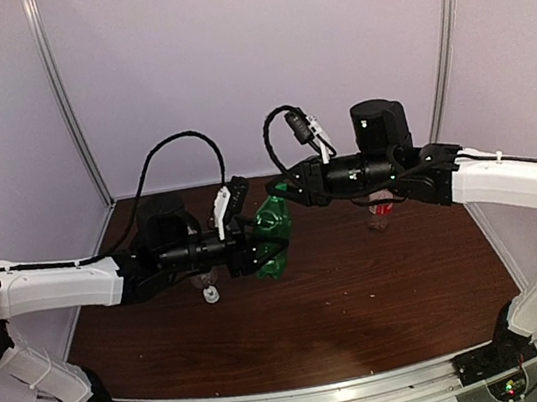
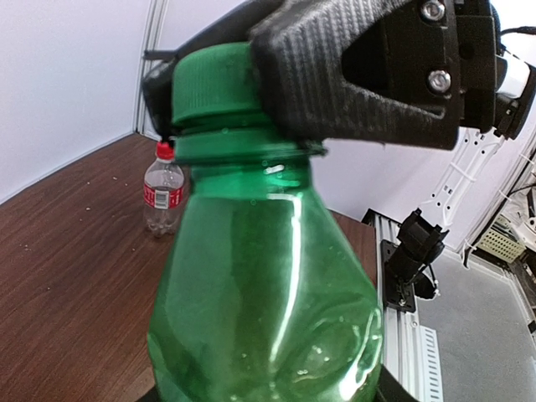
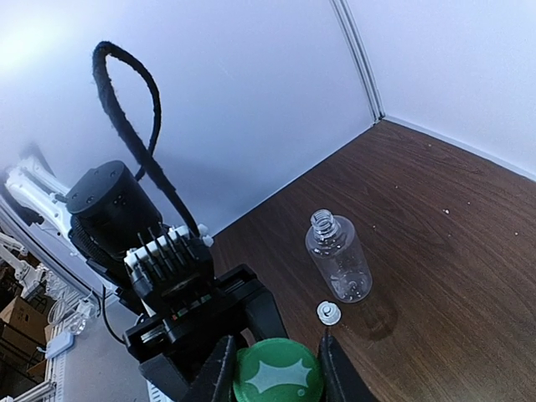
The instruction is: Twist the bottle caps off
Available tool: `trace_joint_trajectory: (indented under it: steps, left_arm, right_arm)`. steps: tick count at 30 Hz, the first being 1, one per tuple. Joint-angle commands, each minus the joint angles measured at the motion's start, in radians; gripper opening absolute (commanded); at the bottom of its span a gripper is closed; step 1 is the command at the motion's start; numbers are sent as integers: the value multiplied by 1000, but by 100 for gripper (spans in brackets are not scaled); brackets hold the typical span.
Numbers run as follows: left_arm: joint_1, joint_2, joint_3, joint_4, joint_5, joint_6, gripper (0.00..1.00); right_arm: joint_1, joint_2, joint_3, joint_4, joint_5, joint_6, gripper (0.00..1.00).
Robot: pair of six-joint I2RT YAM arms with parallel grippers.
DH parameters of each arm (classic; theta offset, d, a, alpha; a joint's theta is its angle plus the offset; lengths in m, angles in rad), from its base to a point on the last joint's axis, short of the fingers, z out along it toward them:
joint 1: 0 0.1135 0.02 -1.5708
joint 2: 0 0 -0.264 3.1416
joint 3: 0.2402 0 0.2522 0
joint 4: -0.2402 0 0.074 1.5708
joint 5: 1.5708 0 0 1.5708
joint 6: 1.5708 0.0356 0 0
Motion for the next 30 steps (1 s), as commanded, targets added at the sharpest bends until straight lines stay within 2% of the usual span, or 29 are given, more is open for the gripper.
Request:
trace_joint_trajectory:
  steps: [1,6,12,17,22,30]
  left_arm:
    - [-5,-36,-7,67,23,19,31]
    - [-5,-41,-28,137,129,10,31]
    - [-5,-43,-48,250,327,-28,32]
    - [-5,-41,-58,309,389,-59,32]
    - [-5,-39,-58,306,380,-56,32]
    - [-5,-35,-51,285,341,-43,32]
  right_arm:
    - [-8,-14,-24,87,-100,-76,1]
    - [-21,13,-5,120,-386,-193,1]
    - [-29,68,66,43,-722,-378,10]
    - [-42,127,136,-45,-887,-443,16]
    - [-54,120,138,-24,-877,-414,26]
    - [-60,51,106,15,-686,-314,45]
